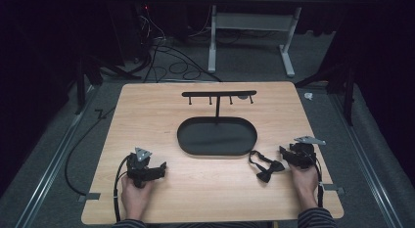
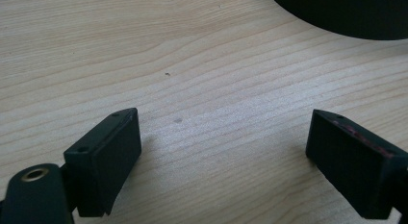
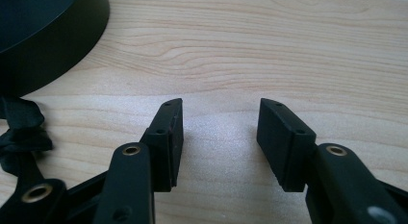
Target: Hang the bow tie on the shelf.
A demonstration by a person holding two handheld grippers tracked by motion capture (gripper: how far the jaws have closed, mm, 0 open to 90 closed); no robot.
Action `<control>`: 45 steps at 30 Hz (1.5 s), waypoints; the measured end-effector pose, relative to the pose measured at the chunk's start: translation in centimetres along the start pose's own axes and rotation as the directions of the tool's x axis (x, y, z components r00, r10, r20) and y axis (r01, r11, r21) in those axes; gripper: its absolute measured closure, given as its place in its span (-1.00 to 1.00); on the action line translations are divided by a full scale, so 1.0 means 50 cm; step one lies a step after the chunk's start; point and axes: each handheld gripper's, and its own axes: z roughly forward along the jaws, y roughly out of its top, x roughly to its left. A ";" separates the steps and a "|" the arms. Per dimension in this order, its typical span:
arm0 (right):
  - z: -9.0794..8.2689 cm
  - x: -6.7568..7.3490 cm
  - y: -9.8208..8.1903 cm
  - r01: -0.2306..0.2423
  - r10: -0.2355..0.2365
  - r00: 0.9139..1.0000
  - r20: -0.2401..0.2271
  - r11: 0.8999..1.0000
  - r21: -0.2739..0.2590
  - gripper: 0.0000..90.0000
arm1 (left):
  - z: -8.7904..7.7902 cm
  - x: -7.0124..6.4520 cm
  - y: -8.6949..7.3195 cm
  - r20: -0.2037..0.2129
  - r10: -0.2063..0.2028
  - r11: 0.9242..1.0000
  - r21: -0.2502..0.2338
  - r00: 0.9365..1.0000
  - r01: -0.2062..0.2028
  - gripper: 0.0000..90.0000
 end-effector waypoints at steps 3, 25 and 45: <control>-0.004 0.001 0.000 0.005 -0.005 1.000 -0.002 1.000 -0.005 0.21 | 0.000 0.000 0.000 0.000 0.000 1.000 0.000 1.000 0.000 -0.72; -0.067 0.013 -0.002 0.005 -0.013 0.994 -0.109 0.998 -0.068 0.40 | 0.000 0.000 0.000 0.000 -0.001 1.000 0.000 1.000 0.001 -0.72; -0.074 0.076 0.002 0.083 -0.098 0.973 -0.209 0.993 -0.079 0.42 | 0.000 0.000 0.000 0.000 -0.001 1.000 0.000 1.000 0.001 -0.72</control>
